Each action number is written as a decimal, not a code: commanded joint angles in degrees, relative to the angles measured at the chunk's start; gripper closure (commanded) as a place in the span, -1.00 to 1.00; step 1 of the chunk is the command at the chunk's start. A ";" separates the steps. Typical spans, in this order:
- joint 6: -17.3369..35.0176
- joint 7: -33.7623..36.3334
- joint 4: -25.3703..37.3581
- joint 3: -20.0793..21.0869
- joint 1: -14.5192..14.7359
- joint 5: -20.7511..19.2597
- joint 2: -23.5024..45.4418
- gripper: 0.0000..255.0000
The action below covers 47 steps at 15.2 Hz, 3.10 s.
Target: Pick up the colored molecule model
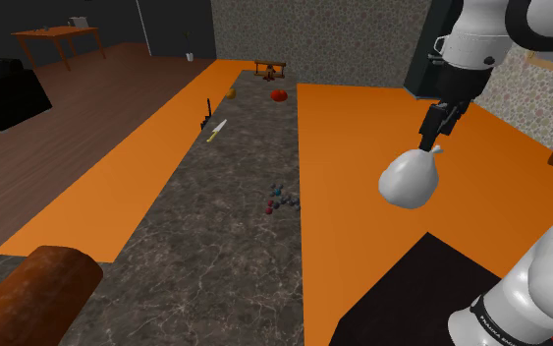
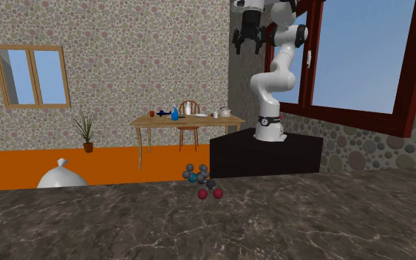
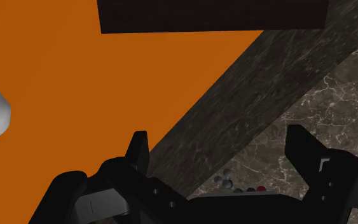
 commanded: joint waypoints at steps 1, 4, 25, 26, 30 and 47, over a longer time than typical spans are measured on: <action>0.00 0.00 0.00 0.00 0.00 0.00 0.00 -1.00; 5.64 0.24 -1.39 -0.13 -0.01 0.59 4.38 -1.00; 36.55 -0.09 8.83 -0.07 0.53 4.51 46.38 -1.00; 37.40 -0.18 10.16 -0.03 0.58 4.70 48.60 -1.00; 40.10 -0.54 16.20 0.19 0.76 5.44 57.50 -1.00; 45.50 -1.53 36.29 0.87 1.47 6.70 83.38 -1.00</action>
